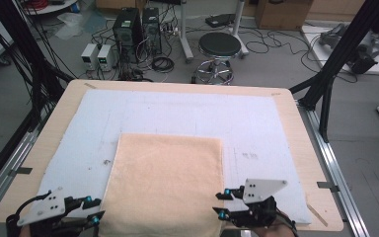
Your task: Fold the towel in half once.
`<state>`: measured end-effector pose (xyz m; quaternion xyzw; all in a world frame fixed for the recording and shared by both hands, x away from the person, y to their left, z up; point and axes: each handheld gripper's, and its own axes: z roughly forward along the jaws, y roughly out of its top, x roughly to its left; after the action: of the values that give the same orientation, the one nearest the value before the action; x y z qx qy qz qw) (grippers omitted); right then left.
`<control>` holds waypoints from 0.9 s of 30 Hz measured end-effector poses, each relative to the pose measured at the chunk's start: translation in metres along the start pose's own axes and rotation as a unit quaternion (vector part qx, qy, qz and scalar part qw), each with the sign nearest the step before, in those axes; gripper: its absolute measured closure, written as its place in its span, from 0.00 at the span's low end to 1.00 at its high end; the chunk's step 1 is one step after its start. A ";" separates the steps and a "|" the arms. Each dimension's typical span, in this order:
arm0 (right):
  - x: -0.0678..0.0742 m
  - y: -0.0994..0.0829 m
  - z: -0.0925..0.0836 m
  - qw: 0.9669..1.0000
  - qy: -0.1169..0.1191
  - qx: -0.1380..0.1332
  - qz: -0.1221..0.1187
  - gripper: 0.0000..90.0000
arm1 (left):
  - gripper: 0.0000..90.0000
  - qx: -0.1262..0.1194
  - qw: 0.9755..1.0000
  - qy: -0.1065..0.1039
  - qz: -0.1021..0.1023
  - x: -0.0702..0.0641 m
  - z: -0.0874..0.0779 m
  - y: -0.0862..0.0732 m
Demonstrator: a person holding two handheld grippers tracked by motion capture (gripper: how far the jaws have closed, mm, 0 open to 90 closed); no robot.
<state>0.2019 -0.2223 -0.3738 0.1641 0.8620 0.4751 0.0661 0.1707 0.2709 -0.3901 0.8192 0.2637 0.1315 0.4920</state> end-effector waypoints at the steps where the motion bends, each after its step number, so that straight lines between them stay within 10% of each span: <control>1: -0.008 0.000 0.002 1.000 -0.012 -0.001 0.003 0.61 | 0.63 -0.004 1.000 0.005 -0.001 0.005 0.004 0.003; 17: -0.134 0.008 0.048 0.992 -0.111 0.022 0.063 0.48 | 0.48 -0.019 0.994 0.103 -0.027 0.099 0.082 0.042; 27: -0.176 0.000 0.073 0.985 -0.133 0.028 0.106 0.44 | 0.48 -0.010 0.986 0.129 -0.105 0.148 0.126 0.033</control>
<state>0.3865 -0.2251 -0.4202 0.3176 0.8364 0.4290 0.1248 0.3631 0.2488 -0.4285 0.7582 0.4084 0.1861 0.4729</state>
